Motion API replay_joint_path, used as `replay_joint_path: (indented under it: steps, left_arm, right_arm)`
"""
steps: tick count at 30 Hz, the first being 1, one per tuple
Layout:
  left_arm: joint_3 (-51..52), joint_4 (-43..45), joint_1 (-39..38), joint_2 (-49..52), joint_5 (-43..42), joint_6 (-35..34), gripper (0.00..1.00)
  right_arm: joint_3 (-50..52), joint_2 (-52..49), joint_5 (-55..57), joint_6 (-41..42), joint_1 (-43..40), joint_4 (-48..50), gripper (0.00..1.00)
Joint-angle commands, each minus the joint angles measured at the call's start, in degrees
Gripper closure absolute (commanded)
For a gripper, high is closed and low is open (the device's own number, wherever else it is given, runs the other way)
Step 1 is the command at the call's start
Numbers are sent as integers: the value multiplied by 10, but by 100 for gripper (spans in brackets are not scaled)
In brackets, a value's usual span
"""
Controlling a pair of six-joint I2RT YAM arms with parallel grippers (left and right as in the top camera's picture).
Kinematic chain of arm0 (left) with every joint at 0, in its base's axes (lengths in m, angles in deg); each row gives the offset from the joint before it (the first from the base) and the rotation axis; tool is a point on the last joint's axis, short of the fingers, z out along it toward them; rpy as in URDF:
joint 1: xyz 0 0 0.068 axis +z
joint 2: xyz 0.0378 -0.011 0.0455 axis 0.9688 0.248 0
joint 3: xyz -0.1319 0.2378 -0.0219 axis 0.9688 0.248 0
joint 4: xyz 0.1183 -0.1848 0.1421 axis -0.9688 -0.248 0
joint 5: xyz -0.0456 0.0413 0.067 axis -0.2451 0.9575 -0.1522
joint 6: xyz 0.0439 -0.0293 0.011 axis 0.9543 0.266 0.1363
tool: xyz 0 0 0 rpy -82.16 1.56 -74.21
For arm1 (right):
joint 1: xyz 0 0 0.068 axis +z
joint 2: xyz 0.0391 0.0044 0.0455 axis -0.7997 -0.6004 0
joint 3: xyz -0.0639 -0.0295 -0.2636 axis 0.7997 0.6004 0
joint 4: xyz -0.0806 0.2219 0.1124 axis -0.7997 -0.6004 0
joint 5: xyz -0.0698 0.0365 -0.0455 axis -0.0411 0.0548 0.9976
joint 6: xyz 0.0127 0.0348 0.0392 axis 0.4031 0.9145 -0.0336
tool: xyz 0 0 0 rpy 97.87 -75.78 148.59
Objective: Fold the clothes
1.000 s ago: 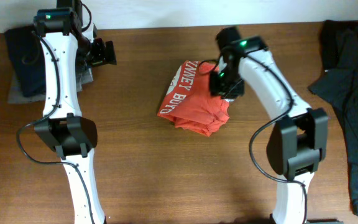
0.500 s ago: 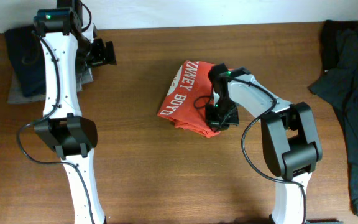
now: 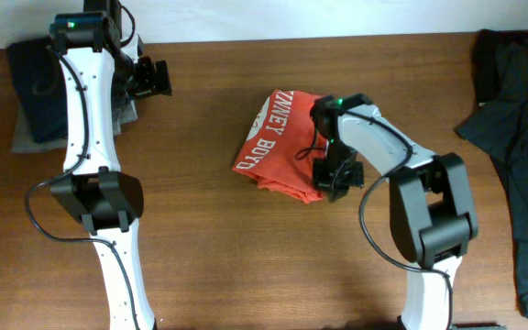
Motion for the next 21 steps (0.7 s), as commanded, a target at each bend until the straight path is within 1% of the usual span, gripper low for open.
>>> replay_joint_path:
  steps: [1,4,6,10,12,13,19,21]
  left_arm:
    - [-6,0,-3,13,4,-3,1]
    - [-6,2,-3,13,4,-3,1]
    - [-6,4,-3,13,3,-3,1]
    - [-6,7,-3,13,2,-3,1]
    - [-6,6,-3,13,2,-3,1]
    - [-6,6,-3,13,2,-3,1]
    - [-6,6,-3,13,2,-3,1]
    - [-6,6,-3,13,2,-3,1]
  right_arm:
    - [-52,62,62,21,-23,-17,95]
    - [-74,78,57,18,-34,-3,91]
    - [-79,81,9,-19,-35,52,90]
    - [-78,70,-96,-57,-29,163,81]
    - [-78,64,-99,-57,-25,200,75]
    - [-78,59,-99,-57,-23,216,74]
    - [-78,20,-104,-58,-21,248,75]
    - [-78,-1,-106,-75,-21,250,77]
